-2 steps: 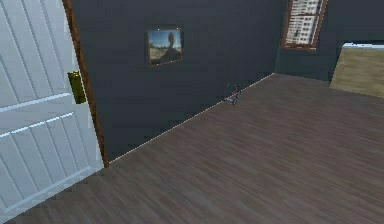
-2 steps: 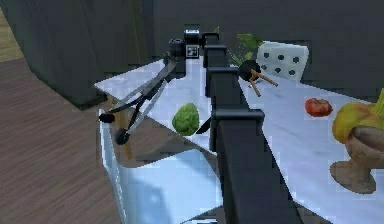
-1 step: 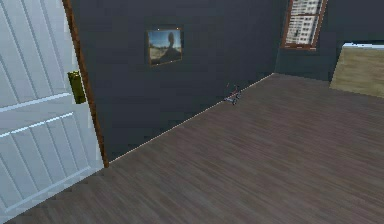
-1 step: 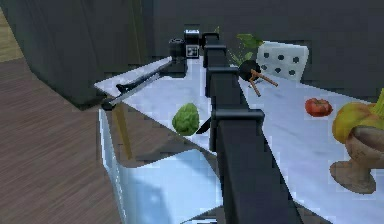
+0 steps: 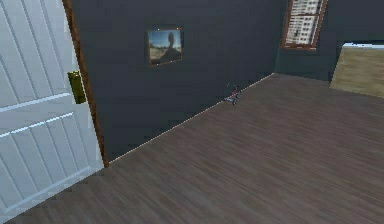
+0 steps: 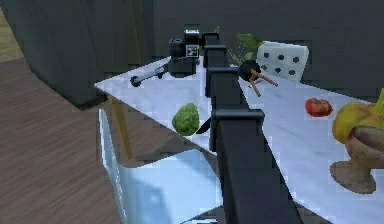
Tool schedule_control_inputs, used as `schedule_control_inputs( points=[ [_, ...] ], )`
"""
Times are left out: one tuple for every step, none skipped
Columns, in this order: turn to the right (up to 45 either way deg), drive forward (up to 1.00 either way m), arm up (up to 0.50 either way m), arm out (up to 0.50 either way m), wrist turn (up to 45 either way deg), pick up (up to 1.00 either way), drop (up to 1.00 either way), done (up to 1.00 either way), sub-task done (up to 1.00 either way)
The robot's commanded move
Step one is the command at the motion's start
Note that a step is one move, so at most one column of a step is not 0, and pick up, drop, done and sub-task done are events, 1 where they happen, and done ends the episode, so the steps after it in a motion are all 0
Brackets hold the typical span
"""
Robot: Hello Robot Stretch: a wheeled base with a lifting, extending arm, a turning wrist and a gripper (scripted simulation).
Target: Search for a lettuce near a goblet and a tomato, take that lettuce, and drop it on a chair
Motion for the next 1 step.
schedule_control_inputs(
  points=[
    [0.0,0.00,0.00,0.00,39.0,0.00,0.00,0.00,0.00]
  ],
)
